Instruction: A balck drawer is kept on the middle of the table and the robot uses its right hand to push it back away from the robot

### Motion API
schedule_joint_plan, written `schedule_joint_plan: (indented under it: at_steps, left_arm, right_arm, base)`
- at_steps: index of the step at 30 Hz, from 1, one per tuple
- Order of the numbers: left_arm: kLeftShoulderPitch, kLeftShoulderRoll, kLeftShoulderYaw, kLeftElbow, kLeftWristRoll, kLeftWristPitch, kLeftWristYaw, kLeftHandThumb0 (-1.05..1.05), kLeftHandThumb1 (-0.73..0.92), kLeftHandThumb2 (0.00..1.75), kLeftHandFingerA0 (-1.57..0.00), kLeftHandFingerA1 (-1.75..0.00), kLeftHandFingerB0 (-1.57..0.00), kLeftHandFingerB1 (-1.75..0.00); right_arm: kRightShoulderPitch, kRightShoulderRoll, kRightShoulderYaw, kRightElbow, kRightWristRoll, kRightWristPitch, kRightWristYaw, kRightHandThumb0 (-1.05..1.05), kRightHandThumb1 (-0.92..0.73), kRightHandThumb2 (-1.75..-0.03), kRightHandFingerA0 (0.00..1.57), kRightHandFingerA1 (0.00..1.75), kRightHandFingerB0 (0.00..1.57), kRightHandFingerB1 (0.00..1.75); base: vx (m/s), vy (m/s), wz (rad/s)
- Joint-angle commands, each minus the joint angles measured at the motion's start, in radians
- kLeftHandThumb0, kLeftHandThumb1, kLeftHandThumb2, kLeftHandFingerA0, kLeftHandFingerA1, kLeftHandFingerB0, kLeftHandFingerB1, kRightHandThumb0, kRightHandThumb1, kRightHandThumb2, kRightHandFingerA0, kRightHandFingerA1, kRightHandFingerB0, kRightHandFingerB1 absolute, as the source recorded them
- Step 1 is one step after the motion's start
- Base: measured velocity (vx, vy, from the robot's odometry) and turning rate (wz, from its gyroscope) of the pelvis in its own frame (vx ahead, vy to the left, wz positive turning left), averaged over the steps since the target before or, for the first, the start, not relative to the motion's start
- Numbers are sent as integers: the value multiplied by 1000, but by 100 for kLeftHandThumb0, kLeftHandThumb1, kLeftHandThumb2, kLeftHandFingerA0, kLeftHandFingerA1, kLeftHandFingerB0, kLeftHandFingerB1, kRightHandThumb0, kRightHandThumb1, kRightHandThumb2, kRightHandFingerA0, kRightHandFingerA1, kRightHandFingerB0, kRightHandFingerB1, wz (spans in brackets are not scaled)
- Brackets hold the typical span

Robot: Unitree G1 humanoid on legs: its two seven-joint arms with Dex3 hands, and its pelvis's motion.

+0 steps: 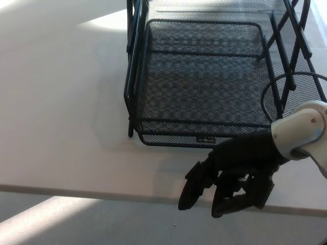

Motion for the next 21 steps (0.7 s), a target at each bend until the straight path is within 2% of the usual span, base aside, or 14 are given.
schedule_joint_plan:
  at_steps: [1,21]
  left_arm:
    - [5,21,0,1,15,-22,-2,-54,72,62,-47,-38,-32,-33]
    - [4,18,7,9,6,-8,-7,-54,72,62,-44,-37,-30,-32]
  right_arm:
    - [-31,40,1,98,-77,-74,5,-56,-77,-63,47,41,35,35]
    - [-173,113,-35,221,-151,-104,61,-55,-77,-63,50,42,37,35]
  base:
    - [0,0,0]
    - [0,0,0]
